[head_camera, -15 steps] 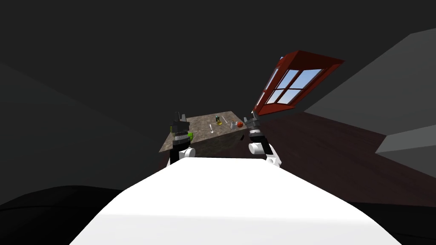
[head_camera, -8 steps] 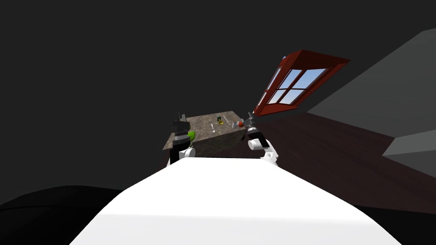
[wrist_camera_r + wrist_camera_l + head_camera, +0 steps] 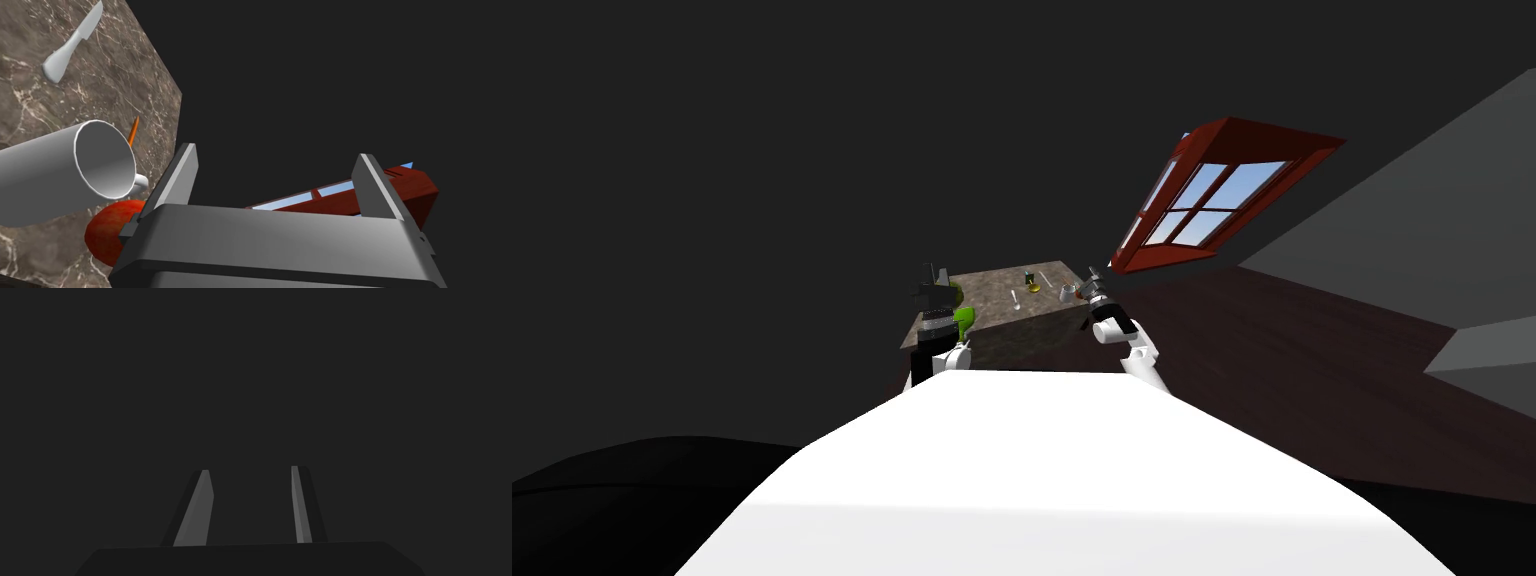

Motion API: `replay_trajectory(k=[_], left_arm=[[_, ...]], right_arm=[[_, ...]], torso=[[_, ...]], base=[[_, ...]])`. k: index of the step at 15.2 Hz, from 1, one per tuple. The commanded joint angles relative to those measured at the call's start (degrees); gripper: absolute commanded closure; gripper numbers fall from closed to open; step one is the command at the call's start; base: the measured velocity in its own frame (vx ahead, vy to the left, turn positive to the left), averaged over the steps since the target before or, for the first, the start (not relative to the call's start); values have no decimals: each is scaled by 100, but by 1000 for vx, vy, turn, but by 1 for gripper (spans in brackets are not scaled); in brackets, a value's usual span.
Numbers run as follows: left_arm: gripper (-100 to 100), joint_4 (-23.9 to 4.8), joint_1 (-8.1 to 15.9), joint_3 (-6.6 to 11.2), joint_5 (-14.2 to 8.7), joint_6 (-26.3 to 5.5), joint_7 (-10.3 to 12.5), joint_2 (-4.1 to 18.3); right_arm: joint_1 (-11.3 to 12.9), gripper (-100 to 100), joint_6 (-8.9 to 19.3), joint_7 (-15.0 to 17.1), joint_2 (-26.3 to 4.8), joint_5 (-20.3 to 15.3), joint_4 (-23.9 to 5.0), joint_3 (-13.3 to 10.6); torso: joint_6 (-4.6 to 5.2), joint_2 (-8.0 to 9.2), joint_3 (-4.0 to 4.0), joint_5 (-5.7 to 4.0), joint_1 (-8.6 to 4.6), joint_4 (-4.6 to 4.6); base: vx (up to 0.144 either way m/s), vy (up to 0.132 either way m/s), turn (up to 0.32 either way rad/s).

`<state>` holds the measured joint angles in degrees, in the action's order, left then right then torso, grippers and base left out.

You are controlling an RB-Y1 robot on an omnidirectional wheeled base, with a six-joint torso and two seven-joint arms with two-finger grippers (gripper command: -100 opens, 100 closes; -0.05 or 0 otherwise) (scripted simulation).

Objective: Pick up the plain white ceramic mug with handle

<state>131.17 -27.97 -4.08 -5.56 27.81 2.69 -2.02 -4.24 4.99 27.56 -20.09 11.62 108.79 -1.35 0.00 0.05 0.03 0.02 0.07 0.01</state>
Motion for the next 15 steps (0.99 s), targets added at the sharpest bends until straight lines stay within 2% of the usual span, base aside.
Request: replay_trajectory(k=[1,3,4,6,7,8,10,11,13,14,15], left_arm=[[0,0,0,0,0,0,0,0],[0,0,0,0,0,0,0,0],[0,0,0,0,0,0,0,0],[0,0,0,0,0,0,0,0],[0,0,0,0,0,0,0,0],[0,0,0,0,0,0,0,0],[0,0,0,0,0,0,0,0],[0,0,0,0,0,0,0,0],[0,0,0,0,0,0,0,0],[0,0,0,0,0,0,0,0],[0,0,0,0,0,0,0,0]], right_arm=[[276,-100,286,286,-123,109,-270,-9],[276,-100,468,287,-123,109,-270,-9],[514,-100,636,533,-222,208,-496,-25],[536,-100,850,556,-222,208,-534,-25],[536,-100,851,556,-222,208,-534,-25],[796,-100,1066,824,-318,308,-790,-41],[800,-100,1240,829,-318,308,-802,-41],[1050,-100,1407,1066,-409,408,-1039,-58],[1067,-100,1633,1106,-409,408,-1073,-58],[1067,-100,1634,1106,-409,408,-1073,-58],[1334,-100,1856,1375,-497,510,-1324,-74]], torso=[[0,0,0,0,0,0],[-1,1,0,0,3,0],[0,1,0,0,2,0],[-2,2,1,1,7,0],[0,1,0,1,5,0],[0,0,0,0,1,0],[-1,1,0,0,3,0],[0,0,0,0,1,0],[-2,1,0,1,6,0],[0,1,0,1,5,0],[0,0,0,0,1,0]], base=[[-18,24,42],[-20,25,32],[-25,34,44],[-19,33,33],[-7,13,-4],[-19,23,38],[-18,23,35],[-19,32,44],[-20,33,35],[-9,13,-3],[-13,17,41]])
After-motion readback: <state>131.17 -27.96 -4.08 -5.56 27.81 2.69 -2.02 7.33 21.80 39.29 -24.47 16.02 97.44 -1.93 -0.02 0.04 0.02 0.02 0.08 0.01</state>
